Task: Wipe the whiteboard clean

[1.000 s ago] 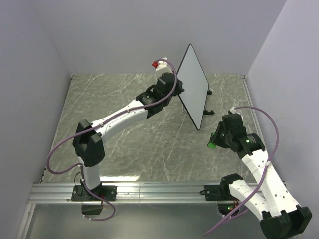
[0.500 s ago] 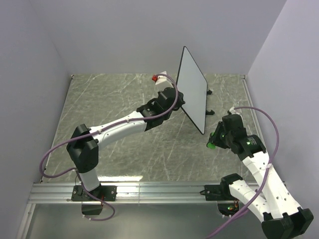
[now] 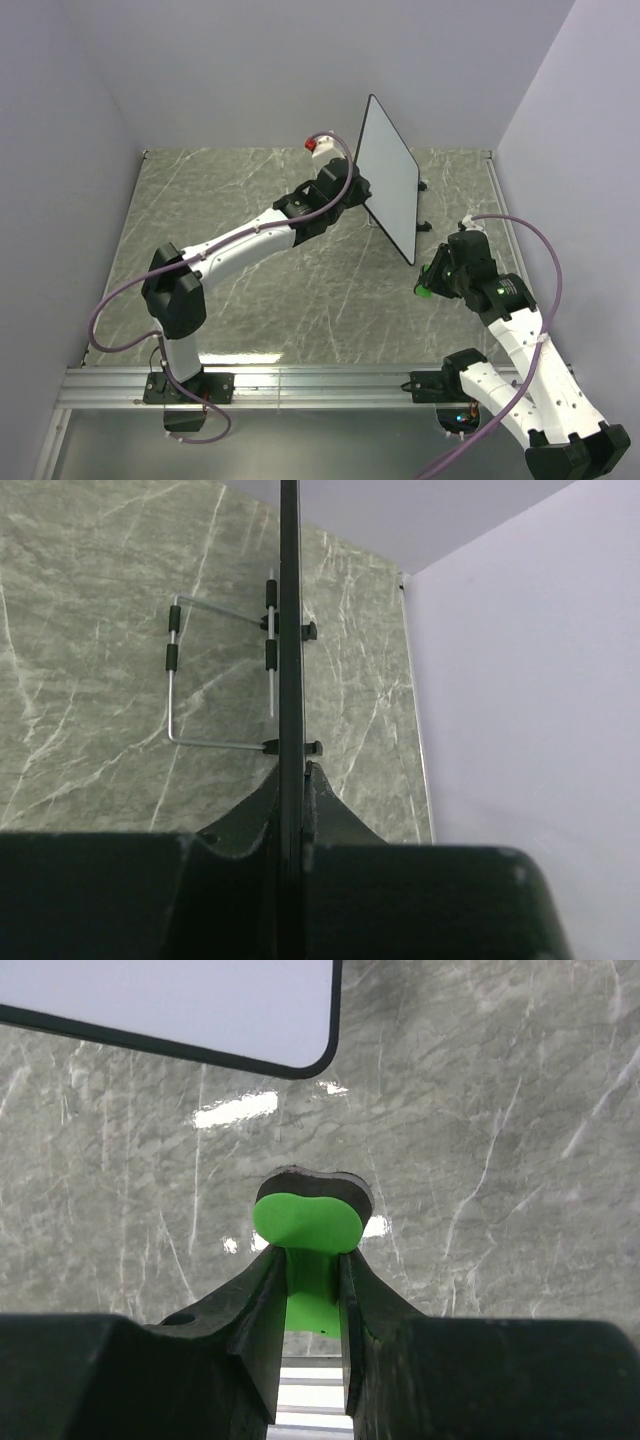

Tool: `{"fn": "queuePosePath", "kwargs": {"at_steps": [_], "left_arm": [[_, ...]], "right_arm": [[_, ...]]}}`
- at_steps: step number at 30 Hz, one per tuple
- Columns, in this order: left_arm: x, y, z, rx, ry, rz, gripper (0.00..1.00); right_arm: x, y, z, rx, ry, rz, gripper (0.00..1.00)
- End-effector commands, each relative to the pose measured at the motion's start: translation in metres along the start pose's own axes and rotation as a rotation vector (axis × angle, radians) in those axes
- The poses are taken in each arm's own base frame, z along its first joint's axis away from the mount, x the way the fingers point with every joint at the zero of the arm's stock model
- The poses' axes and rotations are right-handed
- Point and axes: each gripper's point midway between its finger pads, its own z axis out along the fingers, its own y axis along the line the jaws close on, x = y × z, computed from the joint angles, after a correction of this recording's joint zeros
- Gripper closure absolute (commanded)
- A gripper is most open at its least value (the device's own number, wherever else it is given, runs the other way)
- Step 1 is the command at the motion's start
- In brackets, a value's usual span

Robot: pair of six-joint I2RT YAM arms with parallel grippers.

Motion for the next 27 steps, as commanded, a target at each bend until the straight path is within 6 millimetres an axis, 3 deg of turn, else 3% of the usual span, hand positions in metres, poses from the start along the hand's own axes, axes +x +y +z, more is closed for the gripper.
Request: {"fn": "queuePosePath", "kwargs": {"at_steps": [1,5,14,16,22,27], "left_arm": [[0.01,-0.052,-0.015,0.172,0.102,-0.085,1.0],[0.022,-0.046,-0.009,0.145,0.12,-0.085,1.0],[0.09,-0.012,0.003,0.079,0.192,0.033,0.92],[0.101,0.0,0.004,0.063,0.211,0.042,0.89],[0.116,0.016,0.003,0.041,0.244,0.069,0.63],[0.12,0.031,-0.003,0.013,0.253,0.083,0.56]], "right_arm": [[-0.011,0.006,-0.004,-0.022,-0.052,0.008,1.0],[-0.011,0.004,-0.003,-0.015,-0.049,0.007,1.0],[-0.013,0.006,-0.007,-0.016,-0.038,-0.007,1.0],[-0.012,0.005,-0.006,-0.011,-0.034,-0.011,1.0],[-0.009,0.004,-0.001,-0.003,-0.023,-0.01,1.0],[-0.008,0.004,0.002,-0.003,-0.02,-0.005,1.0]]}}
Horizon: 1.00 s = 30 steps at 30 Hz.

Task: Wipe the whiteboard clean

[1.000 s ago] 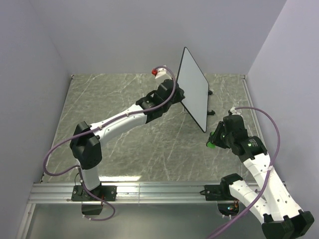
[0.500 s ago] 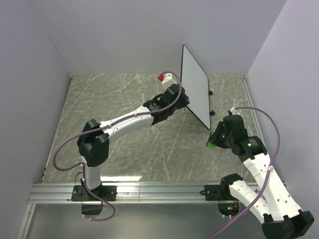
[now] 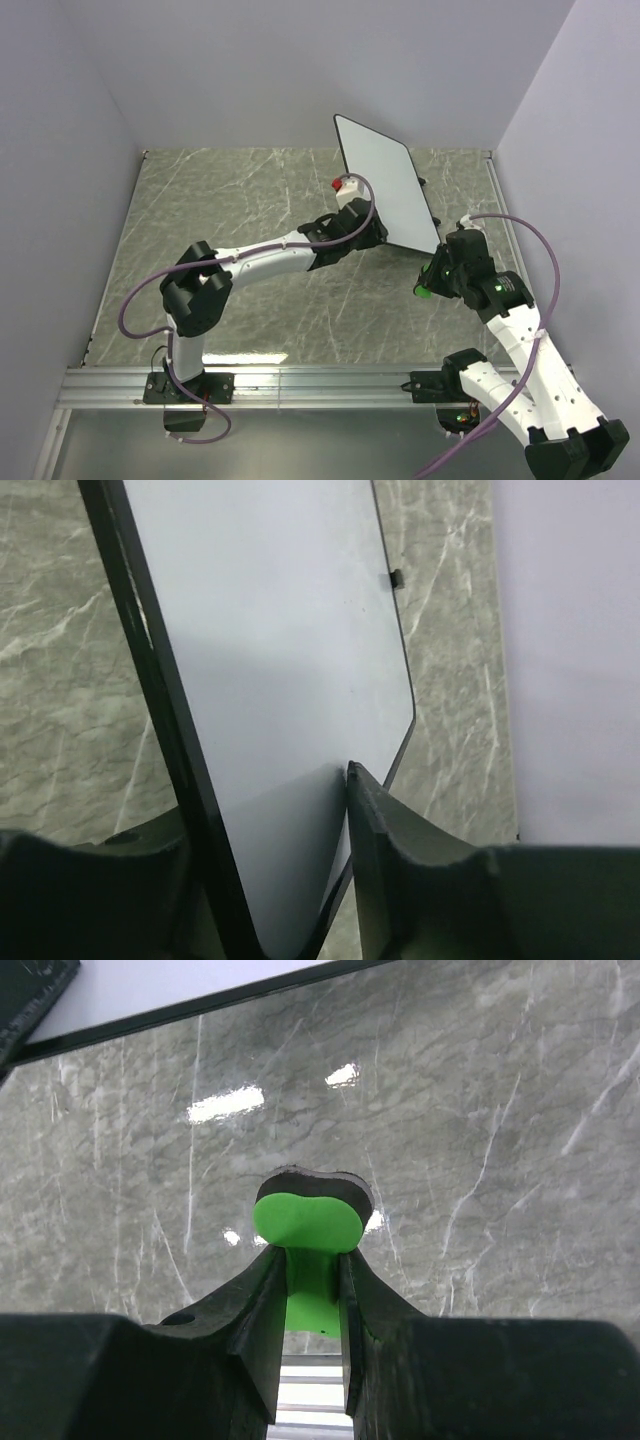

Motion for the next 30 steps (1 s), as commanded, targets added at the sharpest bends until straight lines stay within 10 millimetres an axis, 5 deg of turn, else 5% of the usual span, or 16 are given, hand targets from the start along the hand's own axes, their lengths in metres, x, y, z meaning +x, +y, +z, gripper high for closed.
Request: {"fn": "queuePosePath", "kwargs": {"at_steps": [1,11,14,23,24,25,28,30], "left_arm": [[-0.002,-0.001,-0.01,0.027,-0.007,0.023,0.55],[-0.023,-0.005,-0.026,0.011,-0.05,0.087,0.28],[-0.037,-0.012,-0.033,0.015,-0.077,0.108,0.03],[-0.127,-0.065,-0.088,0.111,-0.21,0.121,0.0],[-0.139,-0.068,-0.097,0.107,-0.222,0.116,0.01],[-0.152,-0.065,-0.102,0.103,-0.239,0.107,0.01],[-0.186,-0.062,-0.128,0.1,-0.284,0.092,0.0],[-0.205,-0.059,-0.146,0.095,-0.317,0.104,0.0]], "right_arm": [[-0.008,0.005,0.0,-0.013,-0.03,0.0,1.0],[-0.008,0.004,0.002,-0.007,-0.028,0.021,1.0],[-0.008,0.005,0.003,-0.008,-0.03,0.028,1.0],[0.002,0.011,0.015,-0.033,0.011,0.065,1.0],[0.006,0.01,0.019,-0.025,0.03,0.079,0.89],[0.009,0.01,0.025,-0.013,0.059,0.081,0.55],[0.013,0.012,0.038,-0.006,0.08,0.113,0.19],[0.011,0.016,0.044,-0.021,0.07,0.133,0.14]]}}
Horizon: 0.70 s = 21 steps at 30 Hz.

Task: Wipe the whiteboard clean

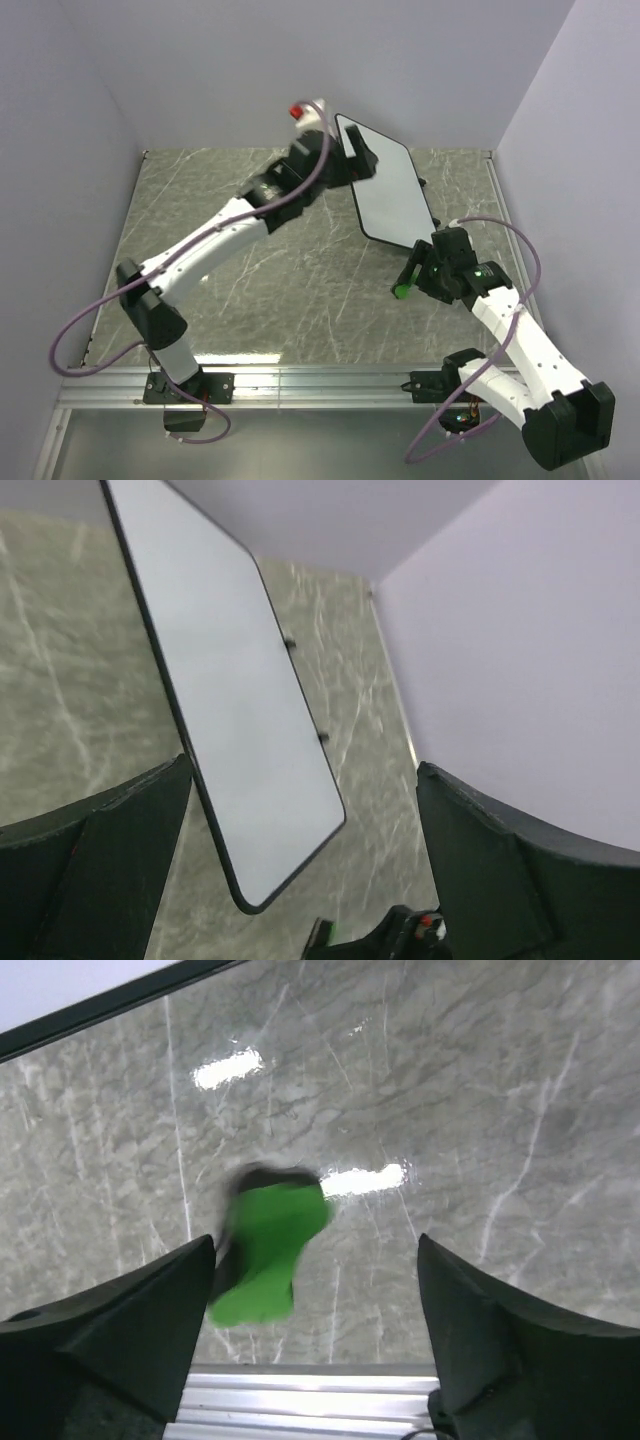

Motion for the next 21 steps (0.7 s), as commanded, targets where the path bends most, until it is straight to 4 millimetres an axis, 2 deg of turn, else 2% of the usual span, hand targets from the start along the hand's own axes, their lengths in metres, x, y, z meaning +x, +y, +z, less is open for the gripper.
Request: {"fn": "queuePosePath", "kwargs": {"at_steps": [1,3,4,6,7,9,10,12,13,14,16,18,21], "left_arm": [[-0.06,0.01,-0.038,-0.023,-0.074,0.034,0.01],[-0.071,0.023,-0.047,-0.053,-0.088,0.065,0.0],[-0.074,0.039,-0.049,-0.096,-0.082,0.077,0.01],[-0.076,0.059,-0.058,-0.135,-0.07,0.095,0.0],[-0.079,0.077,-0.06,-0.178,-0.065,0.096,0.01],[-0.082,0.095,-0.072,-0.202,-0.051,0.101,0.0],[-0.091,0.107,-0.082,-0.226,-0.063,0.093,0.01],[-0.097,0.119,-0.09,-0.245,-0.065,0.108,0.01],[-0.107,0.127,-0.098,-0.264,-0.087,0.105,0.0],[-0.111,0.131,-0.102,-0.276,-0.094,0.108,0.01],[-0.121,0.135,-0.108,-0.27,-0.105,0.134,0.01],[-0.133,0.138,-0.116,-0.303,-0.143,0.143,0.01],[-0.141,0.136,-0.118,-0.301,-0.163,0.127,0.01]], "right_arm": [[-0.008,0.014,0.009,-0.049,-0.031,0.048,0.11],[-0.013,0.017,0.01,-0.054,-0.043,0.053,0.09],[-0.015,0.018,0.009,-0.054,-0.047,0.053,0.08],[-0.026,0.024,0.001,-0.063,-0.076,0.052,0.07],[-0.032,0.027,-0.005,-0.075,-0.097,0.049,0.05],[-0.044,0.034,-0.018,-0.096,-0.133,0.044,0.05],[-0.047,0.036,-0.025,-0.101,-0.145,0.041,0.05],[-0.064,0.05,-0.048,-0.16,-0.198,0.037,0.04],[-0.07,0.058,-0.062,-0.202,-0.22,0.032,0.05],[-0.084,0.071,-0.085,-0.254,-0.27,0.026,0.05],[-0.1,0.078,-0.113,-0.291,-0.339,0.021,0.04],[-0.137,0.084,-0.166,-0.315,-0.512,0.068,0.0],[-0.161,0.095,-0.214,-0.407,-0.664,0.038,0.0]]}}
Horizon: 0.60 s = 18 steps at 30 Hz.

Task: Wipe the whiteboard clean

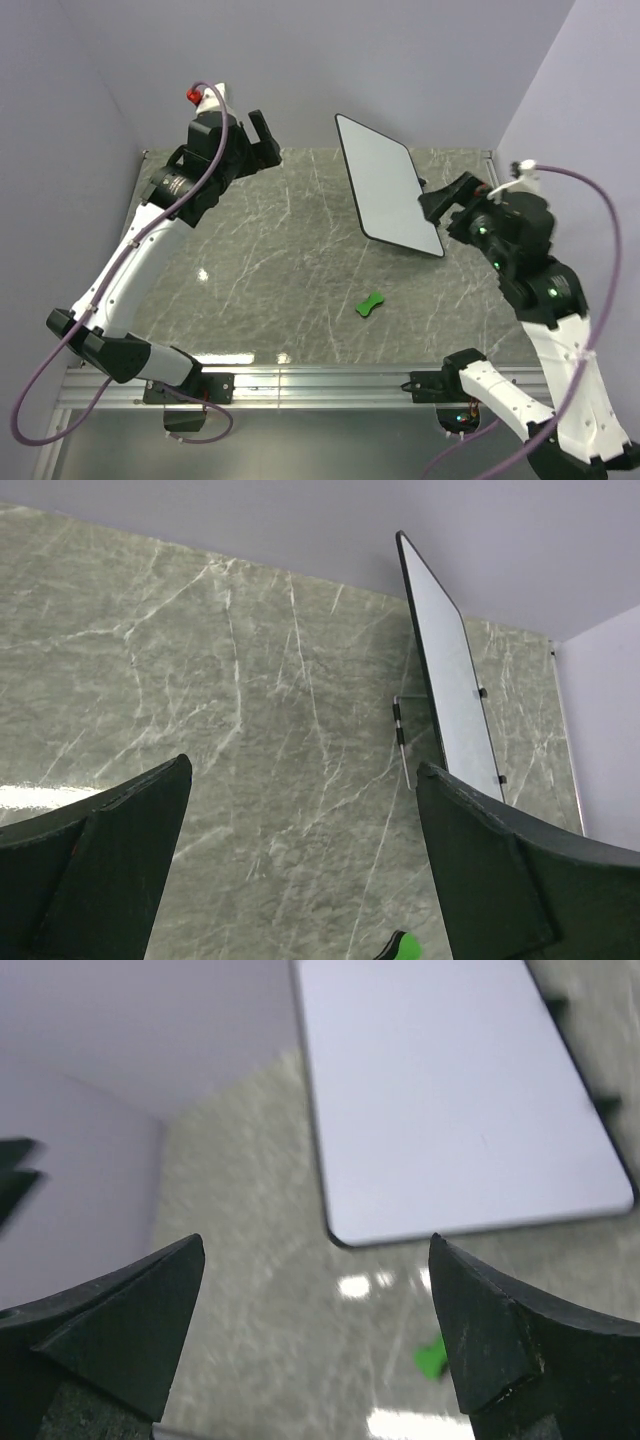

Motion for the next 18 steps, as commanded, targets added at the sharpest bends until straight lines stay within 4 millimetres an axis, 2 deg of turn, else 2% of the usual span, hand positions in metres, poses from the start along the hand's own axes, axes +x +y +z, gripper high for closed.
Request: {"fn": "queuePosePath", "kwargs": {"at_steps": [1,5,8,12,14,17,18], "left_arm": [[-0.026,-0.003,-0.016,0.017,-0.057,0.006,0.01],[-0.033,-0.002,-0.013,-0.006,-0.063,-0.008,0.0],[-0.04,0.006,-0.013,-0.056,-0.085,-0.019,0.0],[-0.051,0.01,-0.013,-0.084,-0.111,-0.021,0.01],[-0.054,0.012,-0.011,-0.1,-0.123,-0.02,0.01],[-0.066,0.027,-0.014,-0.187,-0.175,0.004,0.02],[-0.074,0.044,-0.018,-0.282,-0.228,0.011,0.03]], "right_arm": [[-0.06,0.027,-0.042,-0.096,-0.227,-0.04,0.0],[-0.085,0.043,-0.069,-0.158,-0.326,-0.066,0.0],[-0.092,0.049,-0.084,-0.202,-0.37,-0.049,0.0],[-0.091,0.049,-0.088,-0.198,-0.357,-0.014,0.0],[-0.083,0.047,-0.081,-0.181,-0.308,0.0,0.0],[-0.07,0.039,-0.07,-0.14,-0.242,0.03,0.0],[-0.067,0.037,-0.068,-0.132,-0.233,0.032,0.0]]}}
